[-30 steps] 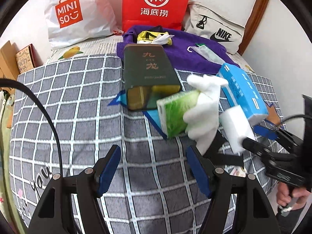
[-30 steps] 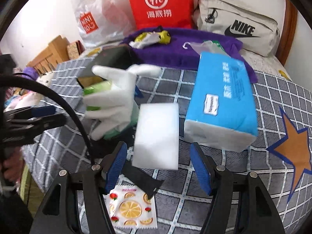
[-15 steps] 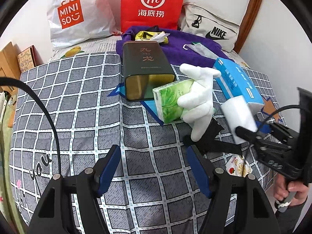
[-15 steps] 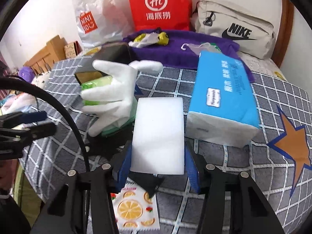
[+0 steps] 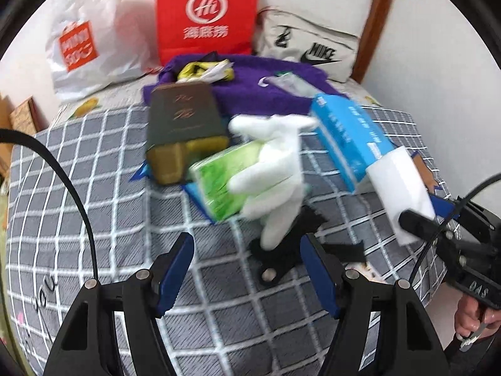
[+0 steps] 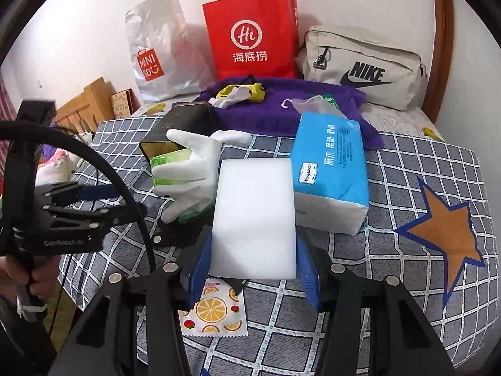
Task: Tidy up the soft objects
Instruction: 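Grasp the white sponge block with the right tool, then grasp the white glove with the left tool while the right tool holds the sponge, then carry the sponge and glove with both tools over the purple towel, then open both tools to release the sponge and glove on the towel, then lift both tools away from the towel back over the pile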
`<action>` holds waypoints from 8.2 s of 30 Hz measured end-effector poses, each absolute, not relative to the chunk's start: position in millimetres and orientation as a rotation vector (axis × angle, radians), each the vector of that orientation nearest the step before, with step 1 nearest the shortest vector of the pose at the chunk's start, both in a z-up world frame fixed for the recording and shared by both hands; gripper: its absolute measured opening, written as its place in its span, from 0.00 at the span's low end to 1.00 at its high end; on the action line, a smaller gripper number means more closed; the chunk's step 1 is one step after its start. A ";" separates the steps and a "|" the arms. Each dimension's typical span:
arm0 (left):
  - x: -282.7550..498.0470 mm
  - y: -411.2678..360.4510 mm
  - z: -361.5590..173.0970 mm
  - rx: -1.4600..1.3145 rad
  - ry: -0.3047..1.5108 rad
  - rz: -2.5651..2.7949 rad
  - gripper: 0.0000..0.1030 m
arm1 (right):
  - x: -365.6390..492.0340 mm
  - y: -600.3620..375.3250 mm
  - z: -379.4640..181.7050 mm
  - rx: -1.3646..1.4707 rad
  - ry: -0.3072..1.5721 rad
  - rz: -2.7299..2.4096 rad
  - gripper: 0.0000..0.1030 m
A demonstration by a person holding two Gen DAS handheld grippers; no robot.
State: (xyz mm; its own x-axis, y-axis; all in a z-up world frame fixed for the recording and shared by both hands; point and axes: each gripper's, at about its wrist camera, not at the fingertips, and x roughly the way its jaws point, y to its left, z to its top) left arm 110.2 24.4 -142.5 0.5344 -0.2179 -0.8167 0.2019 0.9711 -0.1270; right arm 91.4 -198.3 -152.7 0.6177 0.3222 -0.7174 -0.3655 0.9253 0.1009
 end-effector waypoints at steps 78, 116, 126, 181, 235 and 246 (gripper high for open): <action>159.4 -16.3 -130.3 0.049 0.939 -0.300 0.15 | 79.6 -235.9 -147.5 -0.001 0.833 0.409 0.49; 208.2 32.7 -60.7 -0.091 0.872 -0.269 0.15 | 167.2 -197.8 -68.8 -0.038 0.746 0.490 0.49; 232.9 45.6 -49.9 -0.097 0.853 -0.249 0.15 | 192.9 -191.1 -56.2 -0.050 0.730 0.488 0.49; 403.1 24.4 -116.0 -0.105 0.999 -0.325 0.15 | 407.6 -168.2 -127.4 -0.026 0.926 0.395 0.49; 419.6 22.5 -159.3 -0.073 1.063 -0.318 0.71 | 432.1 -156.1 -185.9 -0.050 1.116 0.394 0.77; 413.0 32.1 -137.0 -0.052 1.065 -0.258 0.72 | 392.0 -156.7 -133.8 -0.122 1.032 0.245 0.83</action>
